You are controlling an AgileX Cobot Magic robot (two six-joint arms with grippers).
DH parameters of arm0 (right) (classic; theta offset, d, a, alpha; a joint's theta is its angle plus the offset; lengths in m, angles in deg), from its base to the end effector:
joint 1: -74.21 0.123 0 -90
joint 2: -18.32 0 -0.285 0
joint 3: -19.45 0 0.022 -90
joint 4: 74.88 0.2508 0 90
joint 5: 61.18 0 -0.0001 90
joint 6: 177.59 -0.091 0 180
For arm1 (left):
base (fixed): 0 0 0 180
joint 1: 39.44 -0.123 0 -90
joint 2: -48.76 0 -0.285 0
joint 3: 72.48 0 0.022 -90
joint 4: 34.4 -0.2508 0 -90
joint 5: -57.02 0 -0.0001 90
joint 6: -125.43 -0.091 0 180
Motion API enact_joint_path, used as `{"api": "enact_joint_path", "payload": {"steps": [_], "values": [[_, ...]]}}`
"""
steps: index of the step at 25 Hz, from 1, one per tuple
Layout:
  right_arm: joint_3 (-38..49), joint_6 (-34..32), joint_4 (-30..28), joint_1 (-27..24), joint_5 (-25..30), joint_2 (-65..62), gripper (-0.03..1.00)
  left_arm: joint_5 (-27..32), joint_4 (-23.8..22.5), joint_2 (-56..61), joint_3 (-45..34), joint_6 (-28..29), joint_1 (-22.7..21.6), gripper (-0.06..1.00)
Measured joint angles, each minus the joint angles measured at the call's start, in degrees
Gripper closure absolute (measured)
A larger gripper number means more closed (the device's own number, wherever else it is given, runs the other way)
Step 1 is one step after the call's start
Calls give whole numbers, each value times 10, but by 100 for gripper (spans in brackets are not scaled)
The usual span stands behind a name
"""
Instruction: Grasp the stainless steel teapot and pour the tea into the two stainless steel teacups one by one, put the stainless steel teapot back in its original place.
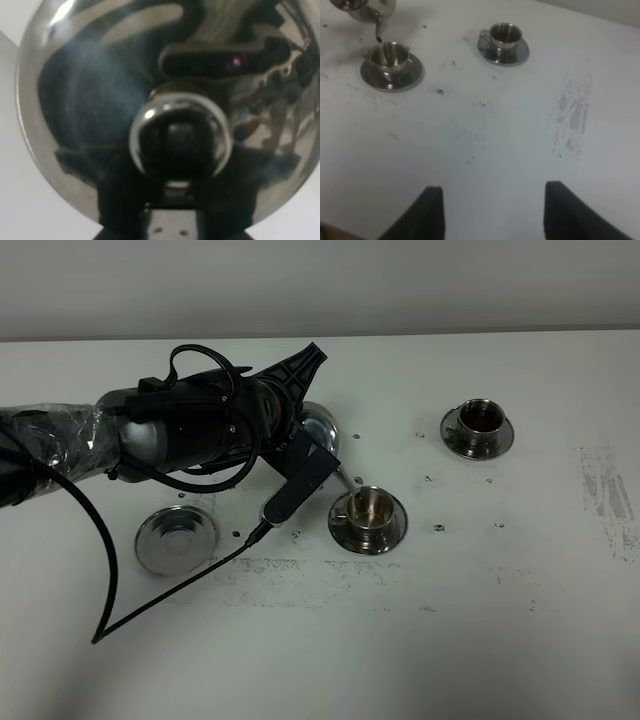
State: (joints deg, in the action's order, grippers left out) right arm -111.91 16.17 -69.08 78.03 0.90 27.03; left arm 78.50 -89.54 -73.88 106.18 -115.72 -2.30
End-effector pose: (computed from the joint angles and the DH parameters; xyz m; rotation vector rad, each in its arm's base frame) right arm -0.0040 0.0079 0.2755 -0.3228 2.0549 0.0162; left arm 0.3621 -0.2399 0.1779 2.4535 0.7859 0.9466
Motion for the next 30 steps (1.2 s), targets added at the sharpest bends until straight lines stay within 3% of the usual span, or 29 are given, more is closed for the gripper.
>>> {"api": "enact_joint_path", "payload": {"steps": [30], "values": [[0,0,0,0,0,0,54,-25,-40,0,0,-16,0,77]]}}
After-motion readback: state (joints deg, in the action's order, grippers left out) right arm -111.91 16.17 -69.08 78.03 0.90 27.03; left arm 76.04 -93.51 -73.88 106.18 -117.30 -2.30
